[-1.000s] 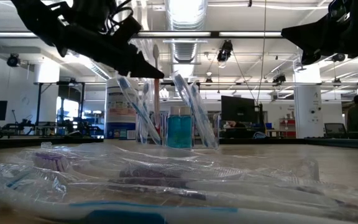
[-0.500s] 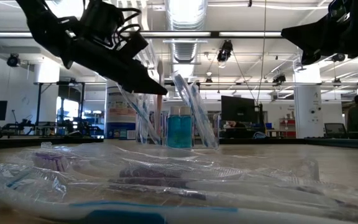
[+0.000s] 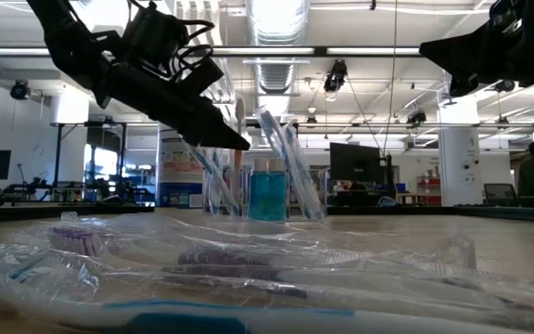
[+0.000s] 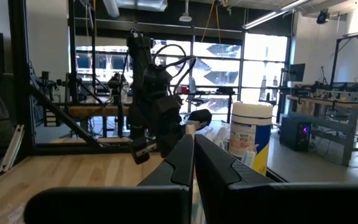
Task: Pick & Place toothbrushing station
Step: Put the orange toothbrush in the organizer bin
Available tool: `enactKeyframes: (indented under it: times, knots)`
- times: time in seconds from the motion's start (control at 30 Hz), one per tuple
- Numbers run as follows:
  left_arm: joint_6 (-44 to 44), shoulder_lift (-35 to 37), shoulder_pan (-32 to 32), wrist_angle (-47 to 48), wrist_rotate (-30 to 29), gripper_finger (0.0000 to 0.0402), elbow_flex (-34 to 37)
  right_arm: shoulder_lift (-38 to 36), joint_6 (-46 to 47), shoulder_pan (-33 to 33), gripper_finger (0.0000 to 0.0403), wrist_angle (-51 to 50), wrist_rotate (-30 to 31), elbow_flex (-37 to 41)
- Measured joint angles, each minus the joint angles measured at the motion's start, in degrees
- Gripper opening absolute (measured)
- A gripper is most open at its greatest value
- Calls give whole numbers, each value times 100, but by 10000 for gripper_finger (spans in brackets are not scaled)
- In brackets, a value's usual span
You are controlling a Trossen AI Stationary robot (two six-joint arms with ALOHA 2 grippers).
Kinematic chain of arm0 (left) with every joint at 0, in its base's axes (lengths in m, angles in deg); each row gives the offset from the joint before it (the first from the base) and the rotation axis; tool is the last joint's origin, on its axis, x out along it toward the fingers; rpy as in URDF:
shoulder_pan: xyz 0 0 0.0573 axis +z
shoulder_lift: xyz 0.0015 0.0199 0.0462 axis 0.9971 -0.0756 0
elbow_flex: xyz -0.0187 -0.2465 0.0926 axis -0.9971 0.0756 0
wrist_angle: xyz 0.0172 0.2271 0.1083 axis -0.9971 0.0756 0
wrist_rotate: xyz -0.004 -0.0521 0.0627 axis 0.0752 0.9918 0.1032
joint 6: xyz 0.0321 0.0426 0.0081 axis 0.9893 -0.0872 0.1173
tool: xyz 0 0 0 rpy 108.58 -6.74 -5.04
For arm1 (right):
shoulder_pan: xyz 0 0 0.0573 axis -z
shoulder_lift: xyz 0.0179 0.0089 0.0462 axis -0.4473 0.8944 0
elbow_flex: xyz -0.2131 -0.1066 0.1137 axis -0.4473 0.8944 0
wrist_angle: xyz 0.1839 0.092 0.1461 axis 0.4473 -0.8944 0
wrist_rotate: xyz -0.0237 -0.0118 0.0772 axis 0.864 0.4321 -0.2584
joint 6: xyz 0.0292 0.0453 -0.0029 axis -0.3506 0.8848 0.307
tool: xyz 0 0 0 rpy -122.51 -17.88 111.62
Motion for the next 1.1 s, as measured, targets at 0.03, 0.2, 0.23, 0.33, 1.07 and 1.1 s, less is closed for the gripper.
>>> enactKeyframes:
  times: [0.03, 0.2, 0.23, 0.33, 1.07, 1.1]
  knots:
    - [-26, 2, 0, 2, 2, 35, 2, 0, 0, -2, 8, 0, 0, 0]
    - [-230, 13, 0, 7, 13, 58, 4, 0, 0, 0, 8, 0, 0, 0]
    - [-260, 13, -2, 4, 16, 63, 4, 0, 1, -2, 8, 0, 0, 0]
    - [-299, 13, 0, -11, 31, 79, 4, 0, 0, -2, 8, 0, 2, 0]
    - [-758, 1252, -4, 589, 94, 256, -11, 22, 31, -2, 8, 0, -7, 0]
    - [-753, 1388, -4, 672, 94, 257, -11, 22, 31, -1, 8, -2, -7, 0]
